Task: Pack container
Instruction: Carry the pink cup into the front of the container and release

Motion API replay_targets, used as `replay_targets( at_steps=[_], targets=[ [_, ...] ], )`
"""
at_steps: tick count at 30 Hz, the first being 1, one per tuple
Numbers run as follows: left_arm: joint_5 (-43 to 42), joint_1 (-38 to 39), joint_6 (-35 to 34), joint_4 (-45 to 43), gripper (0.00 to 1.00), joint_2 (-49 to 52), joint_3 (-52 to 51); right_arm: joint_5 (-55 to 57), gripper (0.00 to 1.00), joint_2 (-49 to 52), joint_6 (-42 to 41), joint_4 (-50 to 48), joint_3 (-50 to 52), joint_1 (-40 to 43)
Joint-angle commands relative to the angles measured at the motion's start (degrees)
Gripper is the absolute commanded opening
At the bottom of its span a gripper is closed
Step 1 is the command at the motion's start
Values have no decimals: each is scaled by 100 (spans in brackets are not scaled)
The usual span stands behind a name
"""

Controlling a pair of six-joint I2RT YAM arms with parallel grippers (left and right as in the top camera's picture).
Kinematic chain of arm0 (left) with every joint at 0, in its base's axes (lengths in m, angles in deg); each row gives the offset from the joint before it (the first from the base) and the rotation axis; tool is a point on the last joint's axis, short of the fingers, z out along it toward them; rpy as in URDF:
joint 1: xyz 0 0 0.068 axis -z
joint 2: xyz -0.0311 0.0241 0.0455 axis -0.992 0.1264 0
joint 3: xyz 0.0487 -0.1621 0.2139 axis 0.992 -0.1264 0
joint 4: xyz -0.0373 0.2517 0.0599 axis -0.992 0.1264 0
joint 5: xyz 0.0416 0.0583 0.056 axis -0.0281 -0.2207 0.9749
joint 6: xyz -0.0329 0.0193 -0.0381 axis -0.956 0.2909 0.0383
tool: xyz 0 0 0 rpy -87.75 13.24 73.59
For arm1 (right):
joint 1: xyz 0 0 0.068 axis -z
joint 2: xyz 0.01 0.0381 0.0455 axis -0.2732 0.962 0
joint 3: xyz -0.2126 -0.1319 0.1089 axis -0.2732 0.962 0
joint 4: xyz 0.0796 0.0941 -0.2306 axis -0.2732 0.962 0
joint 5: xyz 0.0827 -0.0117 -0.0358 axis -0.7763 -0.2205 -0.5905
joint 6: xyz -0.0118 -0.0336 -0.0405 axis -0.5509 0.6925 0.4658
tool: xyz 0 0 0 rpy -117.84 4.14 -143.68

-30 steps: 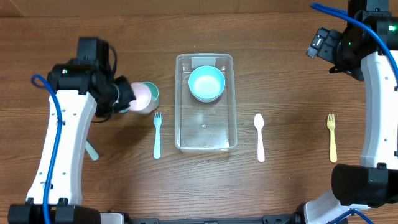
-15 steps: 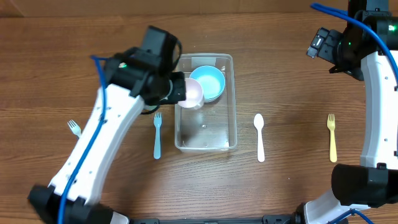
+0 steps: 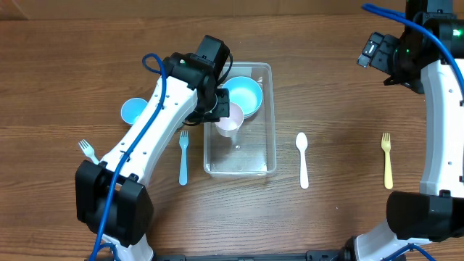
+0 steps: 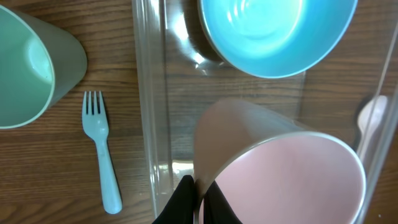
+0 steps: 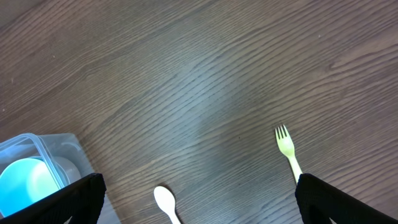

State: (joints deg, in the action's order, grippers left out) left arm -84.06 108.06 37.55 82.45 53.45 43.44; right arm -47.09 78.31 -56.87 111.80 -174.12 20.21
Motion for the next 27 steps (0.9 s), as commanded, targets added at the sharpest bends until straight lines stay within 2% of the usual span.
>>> replay_targets(
  at_steps=[1,7,15,21,23,25,27],
  targets=[
    [164,28,122,-59,6,76,107,-2,100,-44,-31,-13,-28,-7],
    [164,116,120,-175,6,199,103,-2,100,-44,-31,-15,-28,-7],
    [164,289,74,-389,4,905,98,-2,100,-44,-31,-13,-28,-7],
    [170,289,81,-380,5,905,98,-2,100,-44,-31,-13,-28,-7],
    [170,289,79,-385,12,905,98,-2,100,-44,-31,-13,-28,-7],
    [216,286,81,-380,36,905,98,-2,100,-44,-31,-15,-28,-7],
    [269,284,79,-369,41,905,98,-2,100,-44,-31,-15,-28,-7]
  ],
)
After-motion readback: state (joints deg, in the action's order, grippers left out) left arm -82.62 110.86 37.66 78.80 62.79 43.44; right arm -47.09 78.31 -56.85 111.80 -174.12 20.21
